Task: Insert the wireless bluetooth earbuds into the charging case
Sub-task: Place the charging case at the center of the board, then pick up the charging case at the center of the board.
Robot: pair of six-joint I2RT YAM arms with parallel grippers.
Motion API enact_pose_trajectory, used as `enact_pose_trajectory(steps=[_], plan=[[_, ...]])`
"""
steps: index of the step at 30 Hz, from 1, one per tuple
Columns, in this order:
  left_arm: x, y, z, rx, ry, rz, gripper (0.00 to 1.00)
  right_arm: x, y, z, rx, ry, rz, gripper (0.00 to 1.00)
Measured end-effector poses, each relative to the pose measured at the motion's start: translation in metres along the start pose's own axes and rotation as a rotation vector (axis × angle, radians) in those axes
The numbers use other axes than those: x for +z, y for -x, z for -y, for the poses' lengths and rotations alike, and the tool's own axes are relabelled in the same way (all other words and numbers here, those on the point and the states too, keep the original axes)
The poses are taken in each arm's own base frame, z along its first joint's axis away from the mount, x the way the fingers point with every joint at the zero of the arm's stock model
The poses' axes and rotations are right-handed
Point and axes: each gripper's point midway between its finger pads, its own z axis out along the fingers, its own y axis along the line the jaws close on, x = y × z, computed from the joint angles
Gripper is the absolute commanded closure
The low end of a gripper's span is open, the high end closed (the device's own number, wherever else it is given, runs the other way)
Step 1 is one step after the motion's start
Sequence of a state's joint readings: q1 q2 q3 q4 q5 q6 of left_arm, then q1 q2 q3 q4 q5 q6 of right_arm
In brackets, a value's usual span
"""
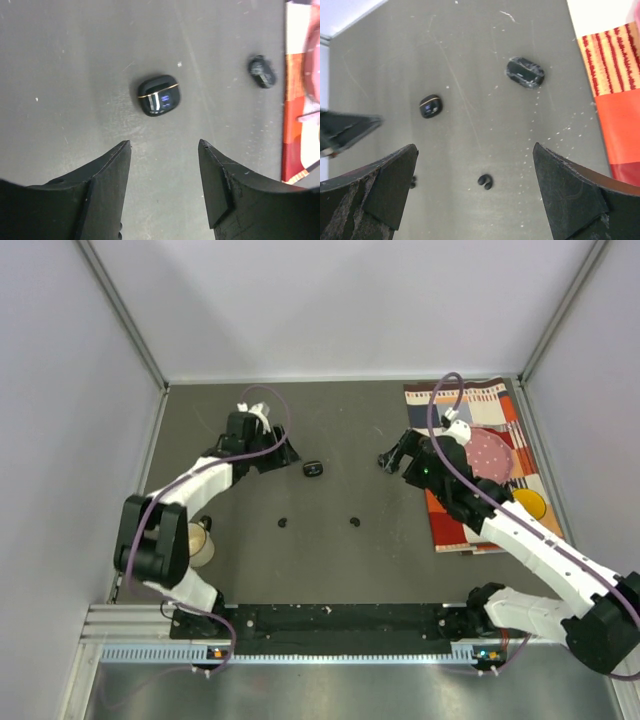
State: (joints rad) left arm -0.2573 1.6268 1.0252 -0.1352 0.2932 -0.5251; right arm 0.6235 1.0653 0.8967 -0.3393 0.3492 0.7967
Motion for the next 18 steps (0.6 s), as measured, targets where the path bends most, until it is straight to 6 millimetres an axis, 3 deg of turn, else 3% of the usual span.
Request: enact_pose_trajectory(steps=[5, 8, 11, 14, 15, 17, 18], plan=[[-0.051, 0.035, 0.038, 0.107, -0.103, 0.157, 0.44, 0.025, -0.008, 0.023, -0.112, -0.072, -0.041, 0.01], [-0.082, 0.052, 0.064, 0.181, -0.189, 0.245, 0.49, 0.045, -0.029, 0.04, -0.259, -0.121, -0.113, 0.04], [-0.112, 0.06, 0.088, 0.254, -0.287, 0.317, 0.51, 0.061, -0.052, 0.059, -0.416, -0.155, -0.205, 0.03], [-0.145, 0.055, 0.113, 0.328, -0.421, 0.389, 0.48, 0.073, -0.064, 0.071, -0.548, -0.174, -0.267, 0.03], [-0.154, 0.05, 0.118, 0.347, -0.461, 0.405, 0.45, 0.076, -0.065, 0.073, -0.578, -0.175, -0.276, 0.04], [-0.171, 0.04, 0.127, 0.385, -0.535, 0.445, 0.01, 0.086, -0.065, 0.072, -0.641, -0.172, -0.288, 0.06], [-0.177, 0.036, 0.129, 0.395, -0.558, 0.461, 0.01, 0.091, -0.063, 0.071, -0.666, -0.163, -0.287, 0.08]])
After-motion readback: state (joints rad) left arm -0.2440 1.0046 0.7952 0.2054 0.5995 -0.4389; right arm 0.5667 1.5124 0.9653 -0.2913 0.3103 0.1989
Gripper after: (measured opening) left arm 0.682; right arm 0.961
